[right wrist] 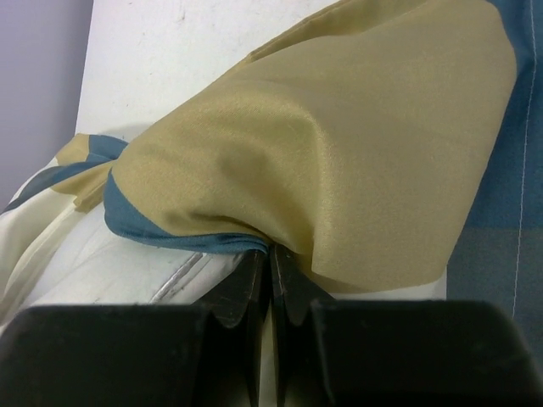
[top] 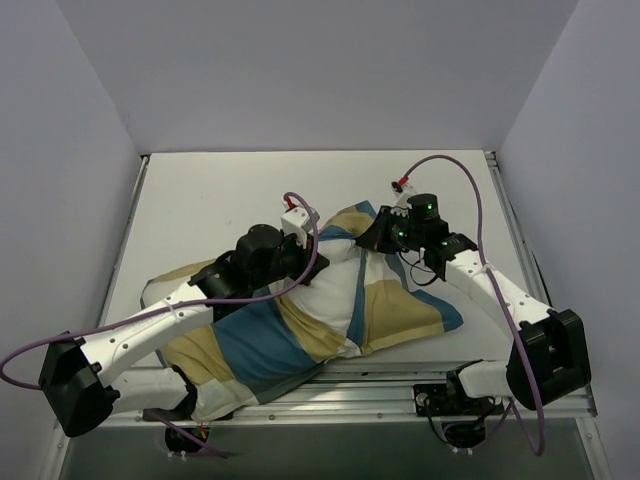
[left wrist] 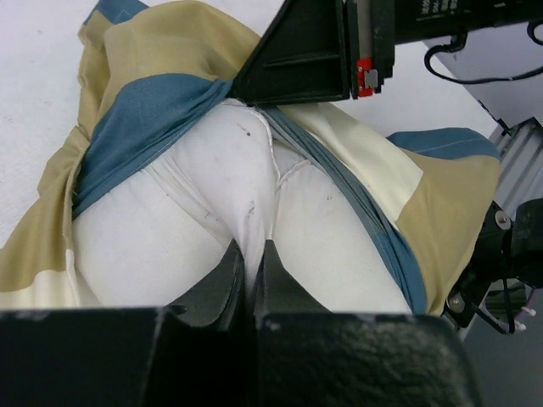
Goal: Remove the pillowcase from the pillow
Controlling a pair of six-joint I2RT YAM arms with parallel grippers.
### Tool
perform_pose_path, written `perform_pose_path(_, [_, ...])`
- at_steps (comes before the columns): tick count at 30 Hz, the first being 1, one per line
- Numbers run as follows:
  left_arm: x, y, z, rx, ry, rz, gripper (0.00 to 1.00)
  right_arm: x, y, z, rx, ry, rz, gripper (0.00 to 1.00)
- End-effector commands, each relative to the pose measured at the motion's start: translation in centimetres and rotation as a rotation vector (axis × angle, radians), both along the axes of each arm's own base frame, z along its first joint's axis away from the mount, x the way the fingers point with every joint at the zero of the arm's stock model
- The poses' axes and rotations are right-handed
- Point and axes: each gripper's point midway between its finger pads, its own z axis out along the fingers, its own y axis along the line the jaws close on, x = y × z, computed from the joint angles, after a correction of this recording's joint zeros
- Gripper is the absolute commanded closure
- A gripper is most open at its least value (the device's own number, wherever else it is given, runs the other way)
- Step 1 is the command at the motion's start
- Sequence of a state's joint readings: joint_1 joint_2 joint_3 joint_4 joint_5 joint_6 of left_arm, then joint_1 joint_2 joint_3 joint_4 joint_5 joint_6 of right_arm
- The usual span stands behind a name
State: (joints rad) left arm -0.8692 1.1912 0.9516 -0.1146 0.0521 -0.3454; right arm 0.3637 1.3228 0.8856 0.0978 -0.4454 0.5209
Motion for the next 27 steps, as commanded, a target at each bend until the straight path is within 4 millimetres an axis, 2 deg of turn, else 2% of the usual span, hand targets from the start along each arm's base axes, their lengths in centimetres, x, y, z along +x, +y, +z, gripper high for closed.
perform_pose_path(1, [-7.0,-0.6,1.9,-0.067,0.077,-0.286,0.98,5.1,-10.4,-3.6,-0.284,0.004,-0.397,1.00])
perform_pose_path(2, [-7.3,-0.4,1.1,-0.060,0.096,-0.287,0.98,5.4,-11.0,-3.3,-0.287,0.004,-0.415,1.00])
perform_pose_path(6, [-8.8,-0.6,-1.1,-0.050,0.171,-0.323,0.98,7.2,-11.6,0.0,-0.243,-0.059,-0.461,1.00])
perform_pose_path(7, [-9.5,-1.0,-1.4,-0.046,0.181,-0.341,0.98,8.1,-11.3,2.1,-0.211,-0.111,-0.466,1.00])
perform_pose_path(9, [-10.0,-1.5,-2.6,-0.016,0.204,-0.351,0.98,8.9,-11.0,4.1,-0.173,-0.159,-0.468,1.00])
perform_pose_path(10, [-10.5,-2.0,-2.9,-0.006,0.209,-0.367,0.98,9.5,-10.6,5.9,-0.138,-0.202,-0.471,1.00])
perform_pose_path(11, [-10.7,-2.5,-3.6,0.011,0.223,-0.376,0.98,9.7,-10.5,6.6,-0.122,-0.219,-0.473,1.00])
perform_pose_path(14, [-11.4,-3.6,-3.9,0.023,0.220,-0.411,0.98,10.4,-10.2,7.8,-0.092,-0.251,-0.482,1.00])
perform_pose_path(20, [-12.7,-5.0,-3.8,0.033,0.206,-0.483,0.98,11.2,-10.1,6.5,-0.089,-0.238,-0.492,1.00])
perform_pose_path(27, [-16.8,-6.6,-4.6,0.066,0.222,-0.638,0.98,12.5,-10.5,5.5,-0.088,-0.223,-0.532,1.00])
